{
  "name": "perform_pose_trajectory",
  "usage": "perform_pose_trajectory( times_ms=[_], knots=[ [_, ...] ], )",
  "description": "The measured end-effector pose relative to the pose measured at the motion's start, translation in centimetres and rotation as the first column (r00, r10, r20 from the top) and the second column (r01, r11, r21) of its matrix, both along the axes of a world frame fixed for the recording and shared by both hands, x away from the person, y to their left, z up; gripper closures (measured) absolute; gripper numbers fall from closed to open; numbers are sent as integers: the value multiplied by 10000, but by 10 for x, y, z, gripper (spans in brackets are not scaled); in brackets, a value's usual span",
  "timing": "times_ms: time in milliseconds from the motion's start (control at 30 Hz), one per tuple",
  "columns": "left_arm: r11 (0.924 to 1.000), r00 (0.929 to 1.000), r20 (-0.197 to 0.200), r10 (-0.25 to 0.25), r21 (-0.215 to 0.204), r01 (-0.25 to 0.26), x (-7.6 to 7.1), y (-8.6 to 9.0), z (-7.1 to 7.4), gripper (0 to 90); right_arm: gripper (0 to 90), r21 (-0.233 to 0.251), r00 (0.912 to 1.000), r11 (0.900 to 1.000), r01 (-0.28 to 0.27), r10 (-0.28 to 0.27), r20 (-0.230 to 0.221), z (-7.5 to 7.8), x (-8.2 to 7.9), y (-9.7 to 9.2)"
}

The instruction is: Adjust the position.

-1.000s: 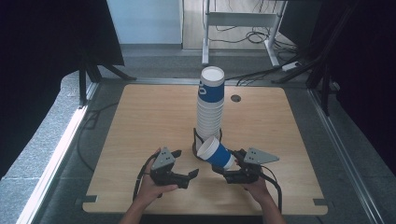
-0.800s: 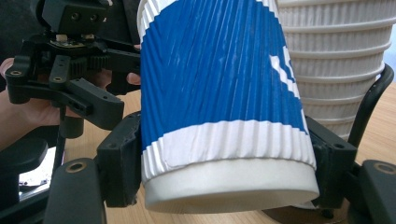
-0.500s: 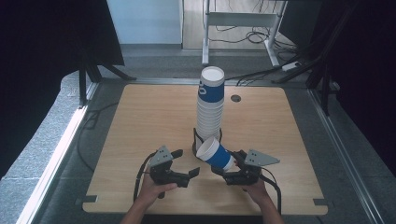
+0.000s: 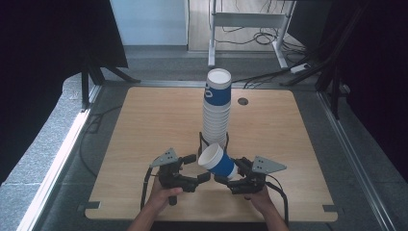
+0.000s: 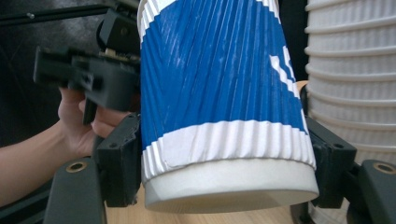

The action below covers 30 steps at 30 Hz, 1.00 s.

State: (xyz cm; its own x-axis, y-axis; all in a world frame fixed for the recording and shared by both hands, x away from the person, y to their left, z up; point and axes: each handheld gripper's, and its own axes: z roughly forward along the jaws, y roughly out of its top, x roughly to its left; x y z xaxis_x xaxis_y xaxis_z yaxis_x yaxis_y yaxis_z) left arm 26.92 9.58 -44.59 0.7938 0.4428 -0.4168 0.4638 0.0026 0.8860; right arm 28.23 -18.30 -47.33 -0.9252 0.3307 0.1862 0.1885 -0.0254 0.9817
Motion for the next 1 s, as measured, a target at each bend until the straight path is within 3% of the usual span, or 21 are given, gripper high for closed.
perform_pose_trajectory(
  times_ms=[233,567,1000],
  knots=[
    [9979,9994,-234,-268,-596,254,6,-9,2,42,274,-80,9991,9991,-424,424,45,-3,-3,10],
    [9946,9971,-313,-694,-794,667,8,-12,-4,128,274,-381,9977,9970,-673,676,66,-7,-5,19],
    [9958,9970,-19,-774,-501,772,7,-13,-4,194,260,-396,9967,9962,-774,764,-275,-10,-3,21]
  ],
)
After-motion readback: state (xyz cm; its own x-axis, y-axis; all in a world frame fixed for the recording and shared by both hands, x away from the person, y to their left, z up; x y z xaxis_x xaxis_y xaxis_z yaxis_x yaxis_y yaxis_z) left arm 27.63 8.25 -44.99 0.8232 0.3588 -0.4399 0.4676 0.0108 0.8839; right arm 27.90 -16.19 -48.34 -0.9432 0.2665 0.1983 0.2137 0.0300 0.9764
